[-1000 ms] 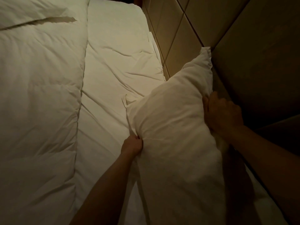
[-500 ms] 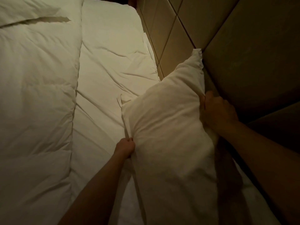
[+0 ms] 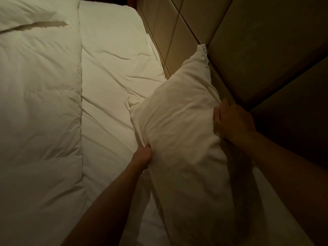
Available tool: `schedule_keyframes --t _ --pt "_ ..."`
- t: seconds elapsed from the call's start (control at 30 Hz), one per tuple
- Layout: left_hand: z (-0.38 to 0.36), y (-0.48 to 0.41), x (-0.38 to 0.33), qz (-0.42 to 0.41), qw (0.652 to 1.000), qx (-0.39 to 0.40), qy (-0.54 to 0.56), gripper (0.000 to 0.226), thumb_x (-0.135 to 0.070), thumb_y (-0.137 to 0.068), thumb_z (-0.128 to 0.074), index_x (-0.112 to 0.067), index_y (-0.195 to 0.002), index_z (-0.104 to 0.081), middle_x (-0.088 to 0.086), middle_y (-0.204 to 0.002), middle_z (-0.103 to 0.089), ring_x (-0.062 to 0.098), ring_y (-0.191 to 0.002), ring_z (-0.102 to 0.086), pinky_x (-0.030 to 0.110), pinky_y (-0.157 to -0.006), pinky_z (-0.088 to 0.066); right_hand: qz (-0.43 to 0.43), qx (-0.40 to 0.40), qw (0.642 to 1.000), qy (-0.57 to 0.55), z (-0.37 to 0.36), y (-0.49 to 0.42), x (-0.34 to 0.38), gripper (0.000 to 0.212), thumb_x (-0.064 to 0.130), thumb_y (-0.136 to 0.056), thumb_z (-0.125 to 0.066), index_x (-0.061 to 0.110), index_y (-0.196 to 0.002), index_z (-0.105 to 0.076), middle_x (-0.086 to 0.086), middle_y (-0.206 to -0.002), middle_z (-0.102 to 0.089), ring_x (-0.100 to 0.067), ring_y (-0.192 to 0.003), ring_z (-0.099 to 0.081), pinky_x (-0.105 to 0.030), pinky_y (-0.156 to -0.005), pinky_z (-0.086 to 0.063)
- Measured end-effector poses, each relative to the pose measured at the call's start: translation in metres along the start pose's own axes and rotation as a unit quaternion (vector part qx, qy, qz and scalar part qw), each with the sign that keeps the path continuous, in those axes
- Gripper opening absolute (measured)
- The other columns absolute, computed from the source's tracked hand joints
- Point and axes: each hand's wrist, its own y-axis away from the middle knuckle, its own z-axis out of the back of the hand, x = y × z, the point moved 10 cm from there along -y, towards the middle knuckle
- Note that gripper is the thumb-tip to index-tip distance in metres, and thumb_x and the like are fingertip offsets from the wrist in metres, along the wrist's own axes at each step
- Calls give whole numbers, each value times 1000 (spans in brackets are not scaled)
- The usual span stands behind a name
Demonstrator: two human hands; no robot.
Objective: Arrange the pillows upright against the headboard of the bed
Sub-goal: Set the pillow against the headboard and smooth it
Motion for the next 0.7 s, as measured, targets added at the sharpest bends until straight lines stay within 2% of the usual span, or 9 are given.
schedule_keyframes --t 0.1,0.27,0.37,0.53,0.6,0.7 --pt "-5 17 7 -13 1000 16 1 62 -56 -99 -30 -16 -145 -39 17 -139 -50 39 -112 -58 50 -89 -56 -20 3 1000 3 1 24 -11 39 41 -100 -34 8 -118 -47 -22 -117 -57 -41 -99 -58 -46 -80 -45" --pt "-28 49 39 8 997 73 -6 65 -61 -98 -30 -19 -147 -39 15 -138 -53 38 -111 -60 48 -86 -56 -71 18 997 -17 -3 74 -32 45 43 -102 -33 6 -123 -48 -23 -119 -56 -41 -98 -59 -44 -80 -46" --pt "-43 72 51 -3 993 107 -42 54 -50 -104 -29 -18 -146 -39 17 -134 -54 38 -110 -61 52 -92 -54 -73 2 997 -9 0 110 -37 42 42 -101 -35 7 -113 -54 -23 -106 -62 -40 -91 -62 -44 -77 -50" --pt "-67 97 79 25 987 158 -24 47 -44 -101 -41 -25 -144 -39 12 -122 -59 31 -103 -63 42 -87 -52 -60 -4 997 55 0 142 -38 36 41 -101 -35 12 -100 -57 -15 -93 -64 -35 -81 -63 -41 -71 -49" --pt "-72 98 88 26 987 155 -23 48 -42 -96 -48 -24 -140 -43 12 -118 -61 32 -102 -63 43 -85 -54 -49 -1 997 67 -2 145 -38 27 33 -101 -41 12 -99 -56 -15 -93 -64 -34 -79 -64 -39 -67 -50" --pt "-76 82 97 6 993 121 -14 67 -37 -68 -53 -21 -133 -52 11 -112 -65 31 -98 -65 44 -83 -59 -25 27 998 44 -11 145 -38 17 25 -100 -43 13 -99 -56 -14 -95 -64 -33 -79 -63 -37 -66 -49"
